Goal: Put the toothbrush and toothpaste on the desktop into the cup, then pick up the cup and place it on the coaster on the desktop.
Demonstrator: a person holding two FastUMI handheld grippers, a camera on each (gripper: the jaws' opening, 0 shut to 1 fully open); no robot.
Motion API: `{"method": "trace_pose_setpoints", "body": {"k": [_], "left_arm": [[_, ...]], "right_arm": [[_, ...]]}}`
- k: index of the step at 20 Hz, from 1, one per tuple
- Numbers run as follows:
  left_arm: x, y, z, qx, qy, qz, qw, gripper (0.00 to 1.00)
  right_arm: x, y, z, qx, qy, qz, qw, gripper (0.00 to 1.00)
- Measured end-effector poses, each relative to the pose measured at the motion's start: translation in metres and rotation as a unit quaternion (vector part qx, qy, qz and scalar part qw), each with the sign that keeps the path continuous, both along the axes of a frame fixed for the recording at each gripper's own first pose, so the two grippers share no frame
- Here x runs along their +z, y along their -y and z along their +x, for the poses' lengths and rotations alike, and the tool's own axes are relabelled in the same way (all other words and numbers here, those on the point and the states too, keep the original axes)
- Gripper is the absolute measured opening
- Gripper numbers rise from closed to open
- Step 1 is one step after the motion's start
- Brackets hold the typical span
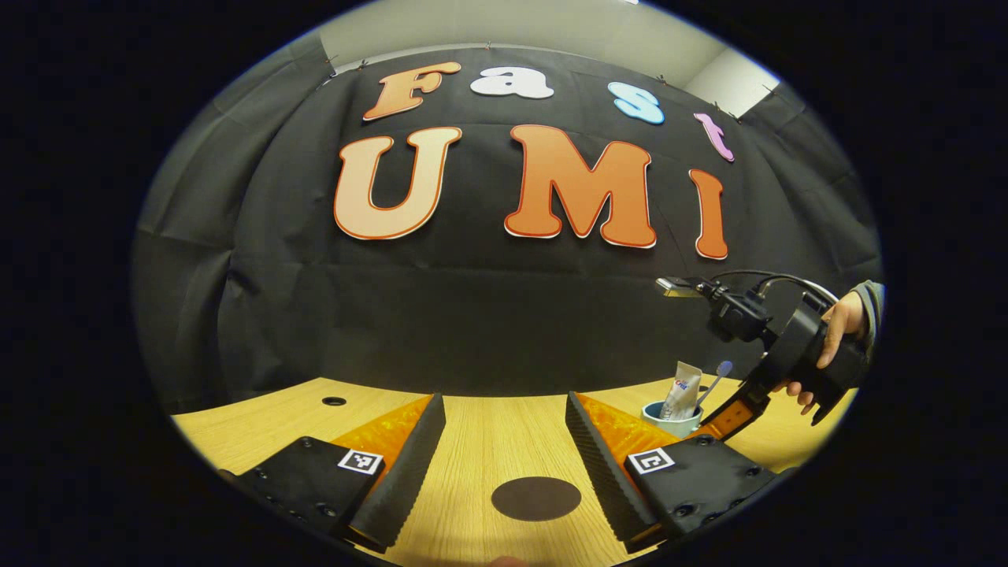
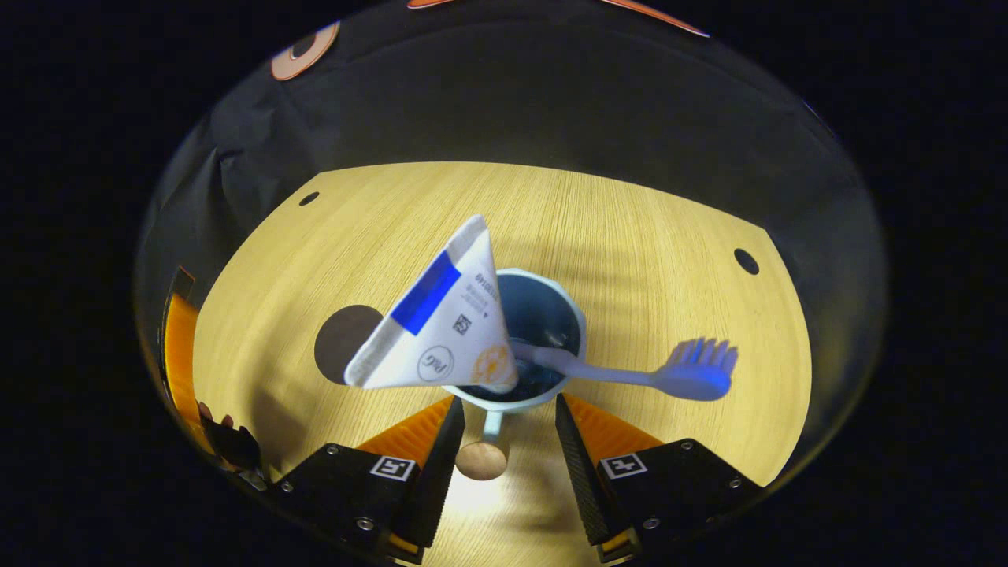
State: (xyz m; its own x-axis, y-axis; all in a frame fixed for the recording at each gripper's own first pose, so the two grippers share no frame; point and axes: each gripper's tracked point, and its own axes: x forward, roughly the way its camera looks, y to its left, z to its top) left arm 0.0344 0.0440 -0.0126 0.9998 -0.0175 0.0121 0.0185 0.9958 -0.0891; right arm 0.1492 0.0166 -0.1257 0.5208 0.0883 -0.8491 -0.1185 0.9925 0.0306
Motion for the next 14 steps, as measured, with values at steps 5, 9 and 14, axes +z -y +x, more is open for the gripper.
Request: {"method": "trace_pose_setpoints", "body": {"k": [5, 9, 14], "left_arm": [[-0.006, -0.004, -0.003, 0.009, -0.01, 0.004, 1.0, 0.97], [-0.003, 0.0, -0.004, 0.004, -0.008, 0.007, 1.0, 0.97], [-0.004, -0.002, -0.004, 0.01, -0.009, 0.011, 1.0, 0.97]], "right_arm": [[-0.014, -0.003, -0.001, -0.009, -0.034, -0.012, 0.999, 0.45], [-0.014, 0.002, 0.009, -0.015, -0.02, -0.007, 1.0, 0.31], [-0.012, 0.0, 0.009, -0.013, -0.014, -0.002, 1.0, 0.24]]}}
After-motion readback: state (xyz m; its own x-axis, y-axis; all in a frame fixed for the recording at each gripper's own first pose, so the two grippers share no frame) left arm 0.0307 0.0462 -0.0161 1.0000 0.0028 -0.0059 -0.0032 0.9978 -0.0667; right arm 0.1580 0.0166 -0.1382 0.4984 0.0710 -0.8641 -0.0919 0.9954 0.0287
